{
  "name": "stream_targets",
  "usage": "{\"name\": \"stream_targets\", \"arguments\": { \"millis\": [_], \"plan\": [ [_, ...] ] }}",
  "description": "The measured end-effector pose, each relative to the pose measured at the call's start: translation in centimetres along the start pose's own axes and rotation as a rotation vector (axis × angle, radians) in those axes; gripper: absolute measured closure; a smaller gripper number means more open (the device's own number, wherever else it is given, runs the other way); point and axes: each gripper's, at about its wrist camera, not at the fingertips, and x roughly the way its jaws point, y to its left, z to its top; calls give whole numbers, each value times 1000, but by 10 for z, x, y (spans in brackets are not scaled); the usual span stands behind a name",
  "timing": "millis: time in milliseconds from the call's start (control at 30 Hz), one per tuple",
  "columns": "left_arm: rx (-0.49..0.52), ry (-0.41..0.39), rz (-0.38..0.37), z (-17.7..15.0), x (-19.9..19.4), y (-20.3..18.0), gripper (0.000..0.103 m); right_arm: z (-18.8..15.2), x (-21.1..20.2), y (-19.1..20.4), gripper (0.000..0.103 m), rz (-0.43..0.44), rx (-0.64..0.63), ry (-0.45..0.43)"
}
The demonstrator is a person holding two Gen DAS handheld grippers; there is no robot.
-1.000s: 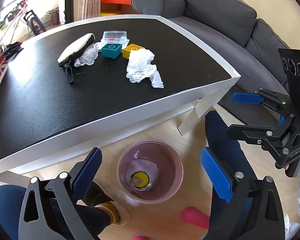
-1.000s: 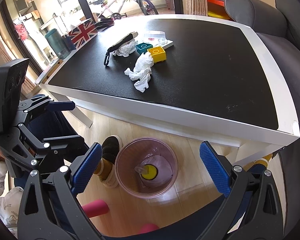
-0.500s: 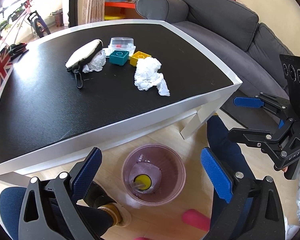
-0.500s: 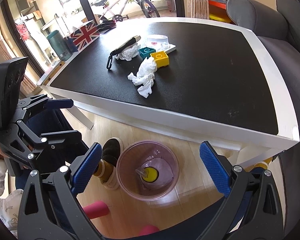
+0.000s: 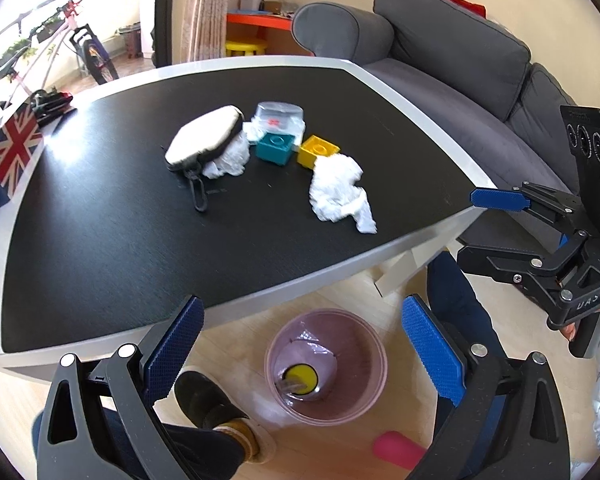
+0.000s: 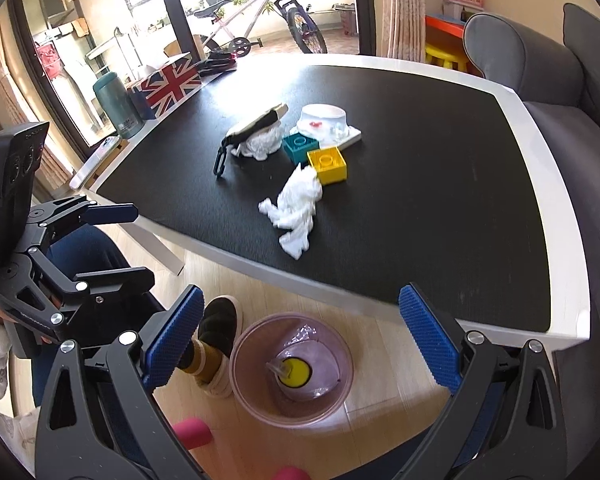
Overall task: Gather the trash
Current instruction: 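Move both tools back over the table toward the crumpled tissue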
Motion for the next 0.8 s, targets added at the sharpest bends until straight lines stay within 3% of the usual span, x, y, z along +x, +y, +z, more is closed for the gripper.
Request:
{"name": "stream_targets", "arguments": {
  "millis": [800],
  "plan": [
    [-61, 5, 24, 28, 7, 52, 8, 68, 73, -5, 6, 2, -39, 104]
  ]
}}
